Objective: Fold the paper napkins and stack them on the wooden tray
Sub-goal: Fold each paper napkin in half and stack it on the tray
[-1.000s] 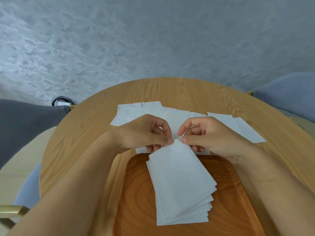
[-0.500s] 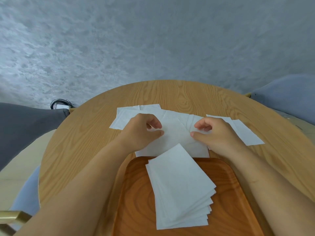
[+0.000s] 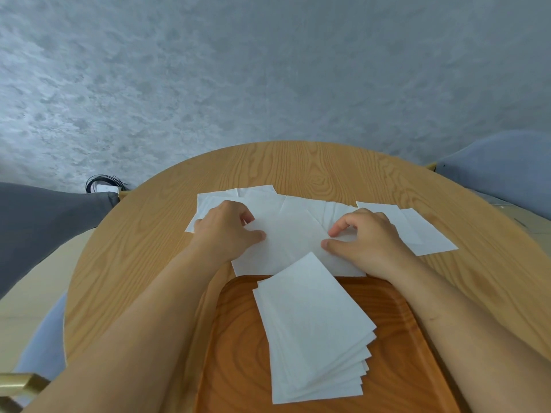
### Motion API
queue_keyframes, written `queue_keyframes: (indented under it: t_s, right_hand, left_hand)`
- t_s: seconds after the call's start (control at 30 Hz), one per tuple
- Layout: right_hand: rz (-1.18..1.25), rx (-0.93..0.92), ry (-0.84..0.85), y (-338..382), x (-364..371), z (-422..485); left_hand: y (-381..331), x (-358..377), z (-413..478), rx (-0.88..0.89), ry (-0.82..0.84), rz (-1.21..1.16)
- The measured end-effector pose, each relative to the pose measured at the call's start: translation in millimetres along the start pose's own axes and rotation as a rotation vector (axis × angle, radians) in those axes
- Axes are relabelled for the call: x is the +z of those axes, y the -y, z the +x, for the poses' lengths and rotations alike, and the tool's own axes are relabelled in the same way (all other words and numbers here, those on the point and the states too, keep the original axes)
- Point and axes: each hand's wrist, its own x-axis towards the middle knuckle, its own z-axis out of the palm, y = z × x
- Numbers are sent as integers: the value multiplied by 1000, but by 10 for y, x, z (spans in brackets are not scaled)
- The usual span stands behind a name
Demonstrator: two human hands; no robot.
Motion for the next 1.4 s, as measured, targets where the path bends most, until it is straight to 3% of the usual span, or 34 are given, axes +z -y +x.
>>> queue_keyframes:
  t_s: [0.2, 0.37, 0.53, 0.67, 0.87, 1.17, 1.4]
  right_hand:
    - [90, 0, -1, -31, 47, 22]
    - [467, 56, -33, -19, 44, 48]
    - [876, 27, 101, -19, -48, 51]
    - [922, 27, 32, 5, -81, 36]
    - [898, 77, -186, 27, -159, 14]
    - [853, -203, 41, 216, -163, -64]
    - [929, -131, 70, 155, -175, -31]
  left_hand:
    - [-81, -1, -10, 104, -98, -188]
    - [-211, -40, -104, 275, -132, -467]
    - [-289, -61, -158, 282, -99, -667]
    - [-274, -88, -159, 208, -96, -752]
    - [-253, -57, -129, 98, 74, -883]
    - [-279, 23, -148, 130, 122, -911]
    - [-290, -21, -159, 201, 196, -916]
